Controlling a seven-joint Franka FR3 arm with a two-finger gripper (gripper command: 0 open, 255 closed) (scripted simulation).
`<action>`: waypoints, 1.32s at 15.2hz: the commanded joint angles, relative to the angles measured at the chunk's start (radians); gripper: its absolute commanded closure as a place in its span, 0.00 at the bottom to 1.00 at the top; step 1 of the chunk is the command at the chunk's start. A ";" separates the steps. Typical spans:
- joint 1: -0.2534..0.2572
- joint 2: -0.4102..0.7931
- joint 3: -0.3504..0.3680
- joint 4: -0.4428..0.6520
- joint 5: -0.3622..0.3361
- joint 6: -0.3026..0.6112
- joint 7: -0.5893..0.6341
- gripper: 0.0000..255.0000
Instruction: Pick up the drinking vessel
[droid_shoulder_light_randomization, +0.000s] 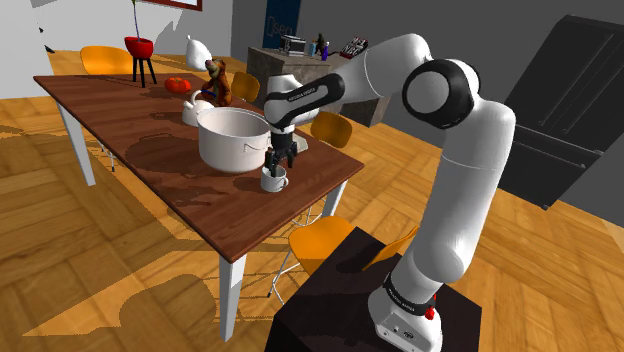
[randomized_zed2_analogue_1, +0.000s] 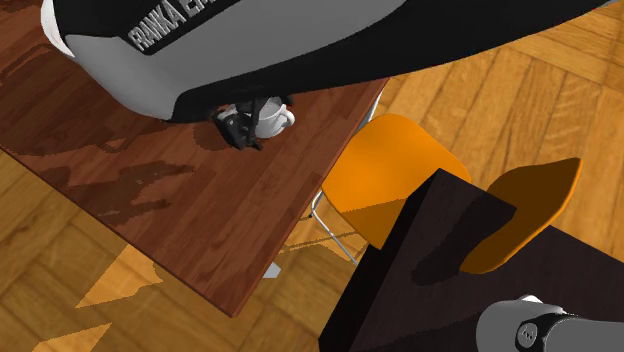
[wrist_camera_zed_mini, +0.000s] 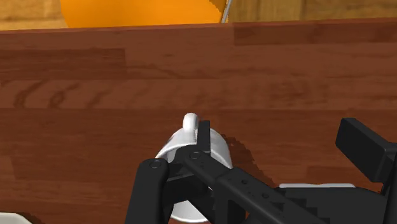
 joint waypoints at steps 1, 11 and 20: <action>-0.005 0.089 -0.001 0.081 0.001 0.009 -0.006 0.00; -0.022 0.372 -0.002 0.359 0.006 0.019 -0.018 0.00; -0.020 0.395 0.001 0.343 0.006 0.057 -0.010 1.00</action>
